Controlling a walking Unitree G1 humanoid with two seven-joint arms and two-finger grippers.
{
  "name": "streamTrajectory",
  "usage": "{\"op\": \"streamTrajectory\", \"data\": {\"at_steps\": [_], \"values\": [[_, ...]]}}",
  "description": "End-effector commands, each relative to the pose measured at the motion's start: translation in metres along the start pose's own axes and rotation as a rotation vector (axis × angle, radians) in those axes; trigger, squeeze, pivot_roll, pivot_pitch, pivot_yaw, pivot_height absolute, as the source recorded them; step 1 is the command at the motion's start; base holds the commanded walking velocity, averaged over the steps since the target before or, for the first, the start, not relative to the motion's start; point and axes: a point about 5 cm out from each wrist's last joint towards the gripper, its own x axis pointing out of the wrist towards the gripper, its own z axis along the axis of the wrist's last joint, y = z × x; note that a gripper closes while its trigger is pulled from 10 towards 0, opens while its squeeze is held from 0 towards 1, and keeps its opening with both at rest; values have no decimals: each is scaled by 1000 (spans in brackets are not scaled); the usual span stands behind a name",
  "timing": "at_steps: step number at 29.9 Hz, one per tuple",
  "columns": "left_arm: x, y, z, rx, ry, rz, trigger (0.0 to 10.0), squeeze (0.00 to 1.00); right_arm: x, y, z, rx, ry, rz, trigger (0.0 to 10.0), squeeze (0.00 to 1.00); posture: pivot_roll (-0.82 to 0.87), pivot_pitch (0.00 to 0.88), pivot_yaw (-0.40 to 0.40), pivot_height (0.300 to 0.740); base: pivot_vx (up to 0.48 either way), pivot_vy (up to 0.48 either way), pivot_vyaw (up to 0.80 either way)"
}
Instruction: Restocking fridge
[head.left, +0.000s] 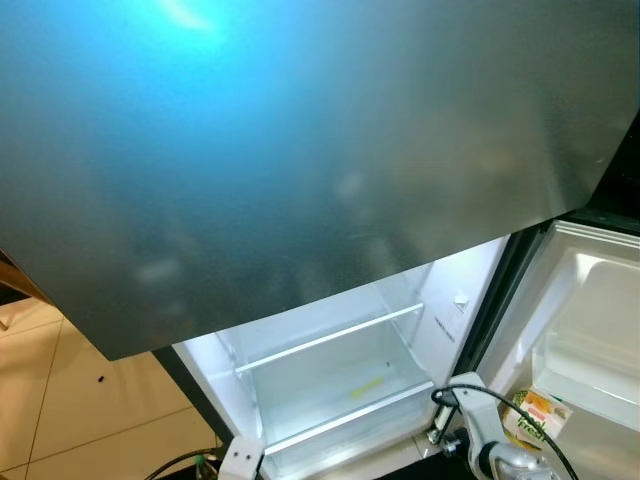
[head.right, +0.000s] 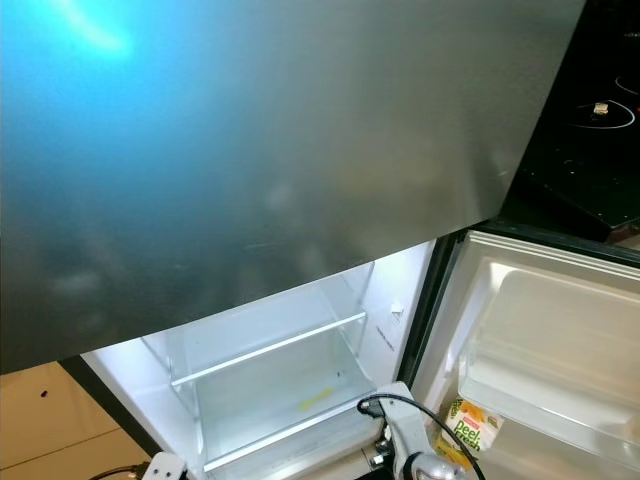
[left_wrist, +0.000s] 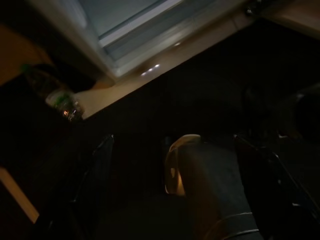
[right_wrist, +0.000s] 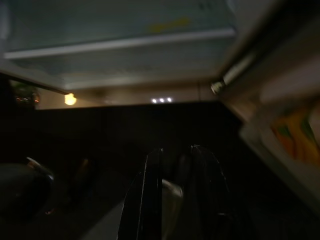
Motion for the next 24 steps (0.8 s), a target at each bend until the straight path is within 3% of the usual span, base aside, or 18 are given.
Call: {"op": "streamTrajectory", "data": {"at_steps": [1, 3, 7, 10, 14, 16, 24], "values": [[-4, 7, -10, -46, 35, 49, 10000, 0, -1, 0, -12, 44, 46, -27, 10000, 0, 7, 23, 18, 740, 0, 0, 0], [-6, 10, -16, -95, 48, 86, 10000, 0, -4, -2, -31, 137, 103, -89, 10000, 0, 0, 16, 13, 740, 0, 0, 0], [-6, 9, -18, -112, 49, 96, 10000, 0, -8, -4, -45, 145, 154, -133, 10000, 0, -1, 11, 1, 740, 0, 0, 0], [-4, 4, -17, -112, 44, 117, 10000, 0, -12, -5, -58, 85, 208, -125, 10000, 0, -5, 7, -17, 740, 0, 0, 0], [-2, 0, -17, -114, 48, 109, 10000, 0, -14, -10, -60, 67, 221, -131, 10000, 0, -14, 2, -24, 740, 0, 0, 0], [0, -5, -16, -115, 50, 96, 10000, 0, -16, -19, -57, 89, 211, -163, 10000, 0, -21, 3, -31, 740, 0, 0, 0], [-1, 0, -13, -107, 42, 112, 10000, 0, -14, -14, -58, 68, 213, -180, 10000, 0, -10, 3, -16, 740, 0, 0, 0]]}}
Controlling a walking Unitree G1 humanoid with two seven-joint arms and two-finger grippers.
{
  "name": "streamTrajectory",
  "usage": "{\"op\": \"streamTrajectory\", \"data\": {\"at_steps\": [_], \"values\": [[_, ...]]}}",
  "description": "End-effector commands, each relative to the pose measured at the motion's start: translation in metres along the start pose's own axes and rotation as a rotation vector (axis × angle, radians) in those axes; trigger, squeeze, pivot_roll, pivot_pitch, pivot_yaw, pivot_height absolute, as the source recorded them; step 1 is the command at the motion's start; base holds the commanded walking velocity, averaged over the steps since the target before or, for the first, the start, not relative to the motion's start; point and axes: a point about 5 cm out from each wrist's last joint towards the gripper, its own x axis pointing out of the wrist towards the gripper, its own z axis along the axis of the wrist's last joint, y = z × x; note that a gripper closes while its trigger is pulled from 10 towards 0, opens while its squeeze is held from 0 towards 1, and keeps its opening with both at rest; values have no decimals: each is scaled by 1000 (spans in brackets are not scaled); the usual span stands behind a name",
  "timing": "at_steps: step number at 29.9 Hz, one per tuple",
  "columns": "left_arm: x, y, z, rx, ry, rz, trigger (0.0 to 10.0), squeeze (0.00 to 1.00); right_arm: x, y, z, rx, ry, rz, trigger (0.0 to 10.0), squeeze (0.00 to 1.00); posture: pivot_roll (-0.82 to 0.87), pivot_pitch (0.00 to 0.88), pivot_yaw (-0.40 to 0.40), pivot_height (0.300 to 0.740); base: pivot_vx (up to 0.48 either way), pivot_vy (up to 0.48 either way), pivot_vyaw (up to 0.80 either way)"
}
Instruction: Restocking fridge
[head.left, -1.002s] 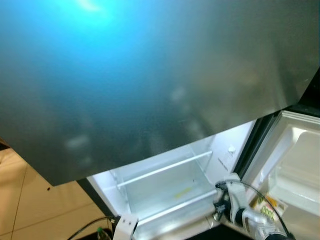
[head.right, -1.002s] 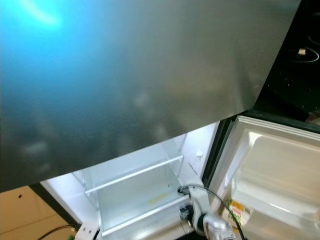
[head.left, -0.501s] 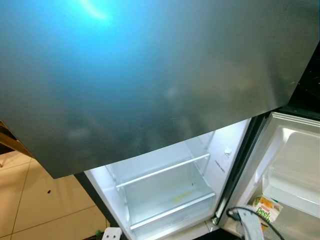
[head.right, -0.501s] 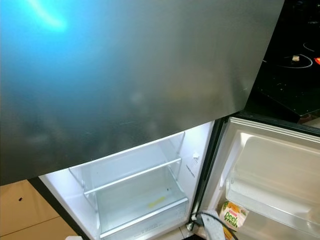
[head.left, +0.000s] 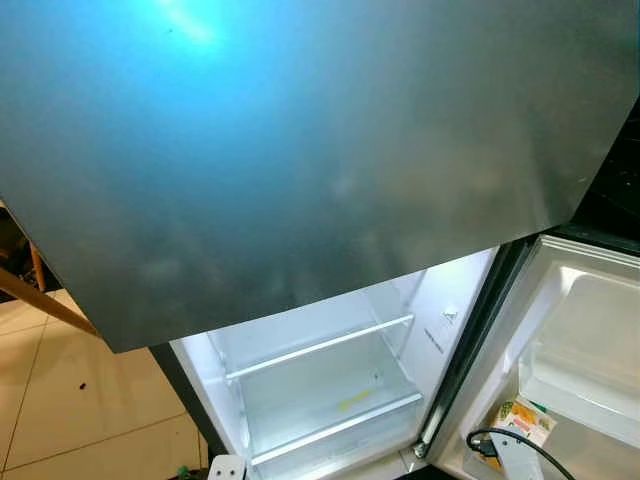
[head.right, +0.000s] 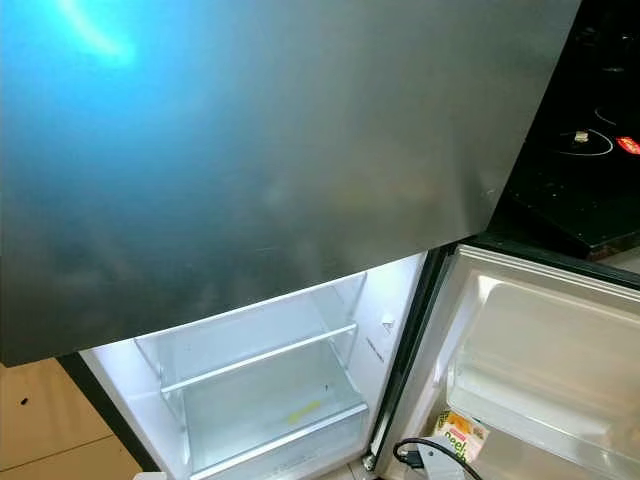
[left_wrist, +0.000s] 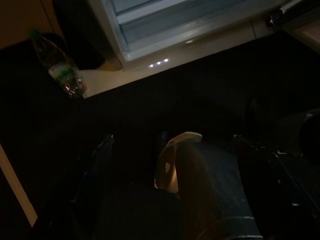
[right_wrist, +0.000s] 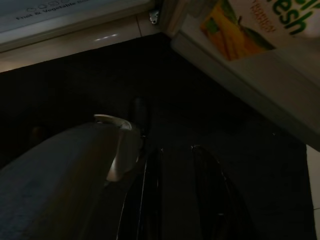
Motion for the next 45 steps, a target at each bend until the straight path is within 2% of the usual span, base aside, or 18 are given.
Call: {"op": "streamTrajectory", "data": {"at_steps": [1, 2, 3, 5, 8, 12, 15, 21, 23, 25, 28, 33, 36, 37, 39, 41, 43, 45], "values": [[-2, 7, -2, 39, 14, 29, 10000, 0, 1, 13, -5, -47, 10, 10, 10000, 0, 1, 18, -20, 740, 0, 0, 0], [-2, 7, -2, 39, 14, 29, 10000, 0, 1, 13, -5, -47, 10, 10, 10000, 0, 1, 18, -20, 740, 0, 0, 0], [-3, 10, -2, 45, 19, 57, 10000, 0, 1, 16, -8, -88, 21, 5, 10000, 0, -4, 3, -16, 740, 0, 0, 0], [-3, 15, 2, -5, -10, 75, 10000, 0, 1, 25, -12, -113, 20, 49, 10000, 0, 1, 4, -23, 740, 0, 0, 0], [-3, 19, 8, -5, -30, 95, 10000, 0, 1, 32, -14, -165, 18, 91, 10000, 0, 41, 11, -27, 740, 0, 0, 0], [-4, 22, 9, -12, -34, 100, 10000, 0, 1, 31, -14, -200, 21, 94, 10000, 0, 28, 10, -10, 740, 0, 0, 0], [-5, 22, 5, 14, -9, 86, 10000, 0, 1, 27, -9, -176, 9, 74, 10000, 0, 15, 3, -8, 740, 0, 0, 0], [-1, 11, 3, 42, 16, 62, 10000, 0, 1, 10, -2, -112, -7, 19, 10000, 0, -9, 0, 16, 740, 0, 0, 0], [0, 9, 8, 83, 23, 42, 10000, 0, 0, 2, -2, -84, 2, -11, 10000, 0, -20, 0, 20, 740, 0, 0, 0], [1, 10, 17, 129, 7, 22, 10000, 0, 0, -4, 3, -11, -13, -29, 10000, 0, -18, 0, 37, 740, 0, 0, 0], [1, 14, 27, 159, 0, 13, 10000, 0, 0, -5, 7, 5, -24, -40, 10000, 0, -21, 0, 35, 740, 0, 0, 0], [0, 22, 42, 141, -34, -11, 10000, 0, 1, 1, 18, 5, -53, -24, 10000, 0, -13, 0, 23, 740, 0, 0, 0], [0, 24, 43, 137, -41, -9, 10000, 0, 1, 2, 20, 8, -58, -23, 10000, 0, -13, 0, 23, 740, 0, 0, 0], [0, 24, 41, 119, -39, 3, 10000, 0, 1, 5, 20, -13, -53, -18, 10000, 0, -3, 0, -29, 740, 0, 0, 0], [1, 20, 34, 85, -28, 21, 10000, 0, 2, 8, 20, -49, -44, -5, 10000, 0, -3, 0, -29, 740, 0, 0, 0], [1, 15, 27, 36, -22, 17, 10000, 0, 2, 15, 26, -86, -67, 68, 10000, 0, -27, 0, -40, 740, 0, 0, 400], [3, 5, 19, 21, -3, 8, 10000, 0, 1, 16, 31, -176, -80, 97, 10000, 0, -32, 0, -41, 740, 0, 0, 800], [4, -1, 17, 16, 1, -1, 10000, 0, 1, 14, 32, -189, -79, 91, 10000, 0, -29, 0, -38, 740, 0, 0, 800]]}}
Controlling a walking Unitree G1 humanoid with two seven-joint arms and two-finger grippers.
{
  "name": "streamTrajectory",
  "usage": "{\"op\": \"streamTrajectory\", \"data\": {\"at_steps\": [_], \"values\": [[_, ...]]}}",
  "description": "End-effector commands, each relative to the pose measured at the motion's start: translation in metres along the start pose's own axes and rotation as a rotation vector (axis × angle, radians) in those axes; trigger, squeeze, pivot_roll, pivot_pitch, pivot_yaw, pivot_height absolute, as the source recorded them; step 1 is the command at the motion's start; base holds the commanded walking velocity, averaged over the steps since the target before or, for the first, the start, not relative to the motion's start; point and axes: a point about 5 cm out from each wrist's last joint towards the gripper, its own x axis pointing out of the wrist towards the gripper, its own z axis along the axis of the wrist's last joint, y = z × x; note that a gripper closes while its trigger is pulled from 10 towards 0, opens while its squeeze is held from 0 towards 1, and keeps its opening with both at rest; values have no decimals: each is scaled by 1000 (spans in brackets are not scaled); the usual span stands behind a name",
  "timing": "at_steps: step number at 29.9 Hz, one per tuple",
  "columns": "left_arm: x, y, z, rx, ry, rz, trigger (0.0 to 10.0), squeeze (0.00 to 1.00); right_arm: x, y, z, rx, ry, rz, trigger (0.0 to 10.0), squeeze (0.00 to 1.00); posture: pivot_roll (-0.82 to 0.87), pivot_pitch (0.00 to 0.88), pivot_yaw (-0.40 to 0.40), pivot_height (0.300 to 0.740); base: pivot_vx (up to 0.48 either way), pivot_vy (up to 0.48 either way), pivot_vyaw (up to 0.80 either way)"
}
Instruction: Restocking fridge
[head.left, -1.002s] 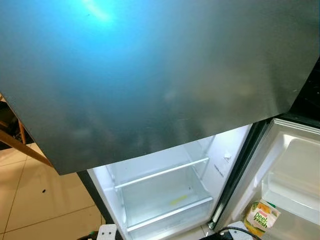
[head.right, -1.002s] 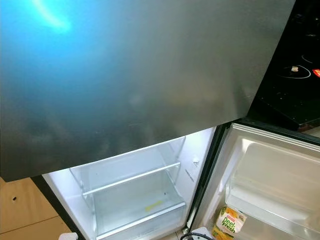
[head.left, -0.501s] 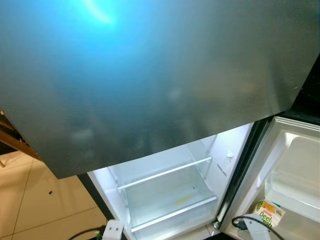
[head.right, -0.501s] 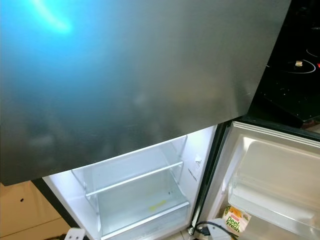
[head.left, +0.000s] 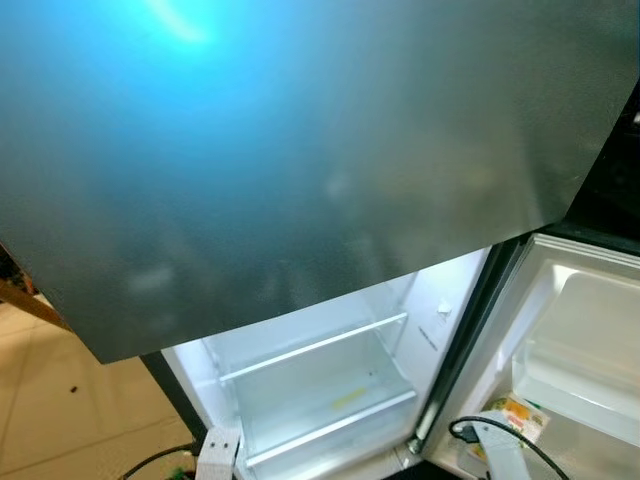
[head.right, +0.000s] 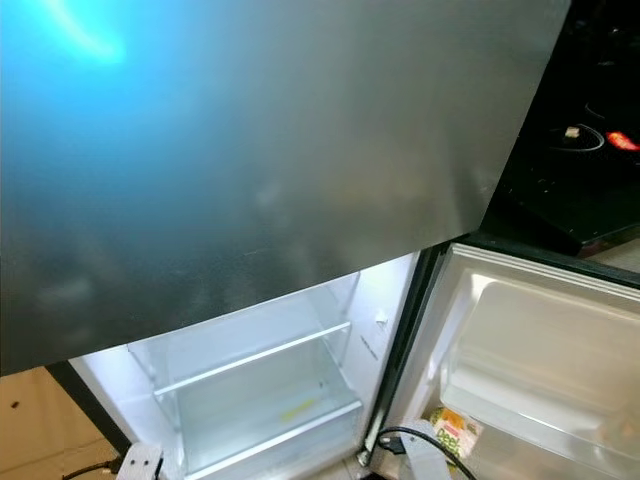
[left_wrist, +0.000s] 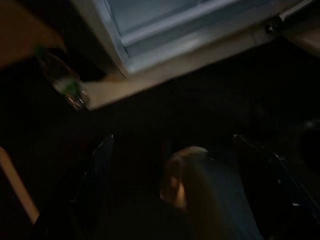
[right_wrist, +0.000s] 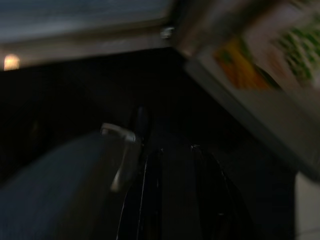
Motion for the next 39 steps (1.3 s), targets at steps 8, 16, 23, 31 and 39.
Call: {"op": "streamTrajectory", "data": {"at_steps": [8, 16, 23, 31, 39], "values": [[4, -9, 9, -11, -19, -18, 10000, 0, -1, -5, 0, 74, 1, -28, 10000, 0, -15, 0, -21, 740, 0, 0, 800], [3, 2, 22, -21, -51, 35, 10000, 0, 1, -2, 15, 67, -26, -44, 10000, 0, 8, 0, -2, 740, 0, 0, 100], [-1, 15, 12, -48, -28, 75, 10000, 0, 3, 8, 23, 153, -57, -19, 10000, 0, 7, 0, 27, 740, 0, 0, 0], [0, 13, 16, -38, -37, 53, 10000, 0, 5, 25, 35, 223, -94, 69, 10000, 0, 3, 0, 21, 740, 0, 0, 197], [4, 1, 23, -55, -49, 36, 10000, 0, 5, 26, 29, 240, -81, 72, 10000, 0, -8, 0, 24, 740, 0, -326, 591]]}}
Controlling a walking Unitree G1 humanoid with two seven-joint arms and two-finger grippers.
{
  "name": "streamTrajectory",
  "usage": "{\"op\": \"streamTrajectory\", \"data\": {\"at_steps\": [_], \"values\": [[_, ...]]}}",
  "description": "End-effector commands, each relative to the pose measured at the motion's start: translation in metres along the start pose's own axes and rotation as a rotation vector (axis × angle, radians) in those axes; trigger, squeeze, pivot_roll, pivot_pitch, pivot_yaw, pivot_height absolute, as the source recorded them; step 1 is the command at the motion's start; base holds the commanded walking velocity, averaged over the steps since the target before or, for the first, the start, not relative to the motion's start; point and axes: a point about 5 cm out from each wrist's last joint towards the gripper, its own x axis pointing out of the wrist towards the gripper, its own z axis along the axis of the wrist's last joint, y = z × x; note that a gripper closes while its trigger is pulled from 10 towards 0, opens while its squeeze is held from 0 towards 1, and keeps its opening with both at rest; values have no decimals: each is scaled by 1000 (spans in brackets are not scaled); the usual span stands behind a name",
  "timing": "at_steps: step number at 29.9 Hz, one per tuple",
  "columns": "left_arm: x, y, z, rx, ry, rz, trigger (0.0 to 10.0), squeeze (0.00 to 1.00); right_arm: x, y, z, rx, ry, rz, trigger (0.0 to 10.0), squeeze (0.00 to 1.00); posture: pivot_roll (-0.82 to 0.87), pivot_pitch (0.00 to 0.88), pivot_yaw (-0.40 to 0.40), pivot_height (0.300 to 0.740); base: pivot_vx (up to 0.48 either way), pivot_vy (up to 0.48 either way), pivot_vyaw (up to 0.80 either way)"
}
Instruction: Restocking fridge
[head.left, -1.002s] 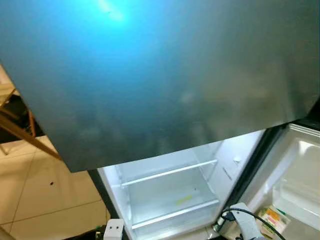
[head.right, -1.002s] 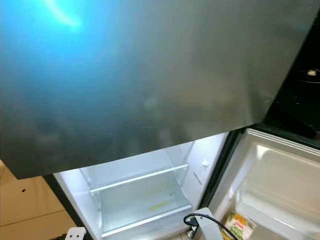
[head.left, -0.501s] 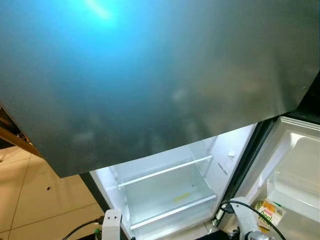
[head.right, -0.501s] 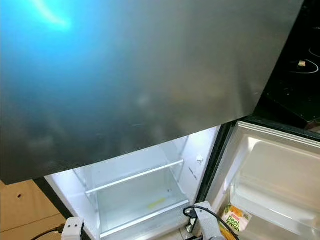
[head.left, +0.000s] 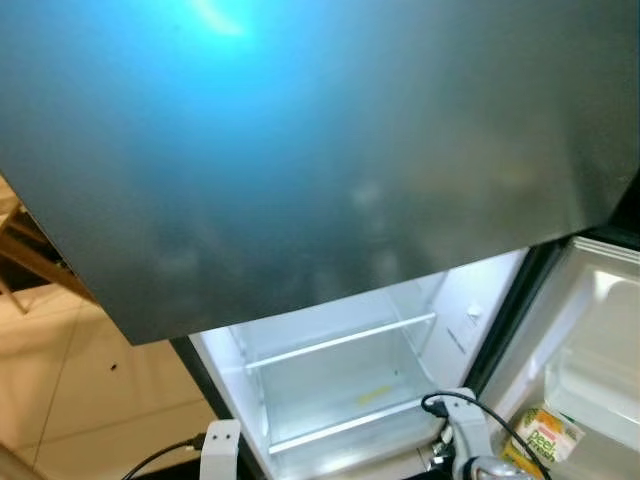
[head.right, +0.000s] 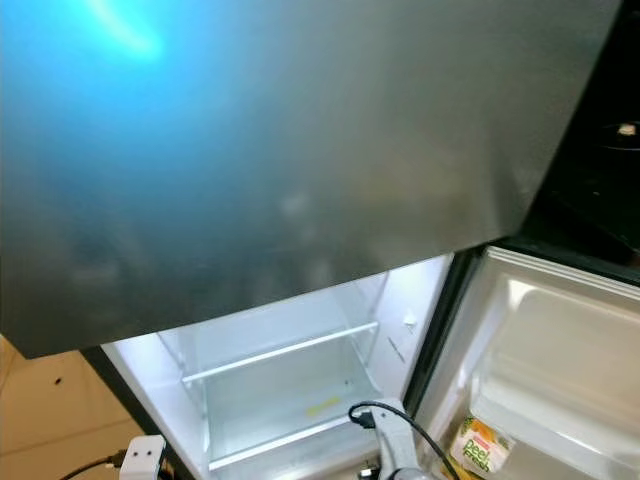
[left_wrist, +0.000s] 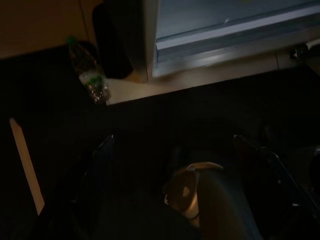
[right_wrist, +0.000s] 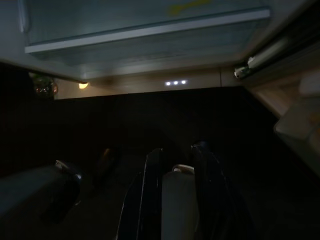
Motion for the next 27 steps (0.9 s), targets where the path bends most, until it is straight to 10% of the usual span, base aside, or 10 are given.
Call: {"op": "streamTrajectory", "data": {"at_steps": [1, 27], "values": [[1, -3, 1, -5, 1, -1, 10000, 0, -2, -10, -5, 29, 8, -40, 10000, 0, -8, 0, 24, 740, 0, 0, 0], [-3, 3, -11, 37, 42, -9, 10000, 0, -5, -19, -15, 40, 26, -37, 10000, 0, -9, 0, 21, 740, 0, 0, 447]]}}
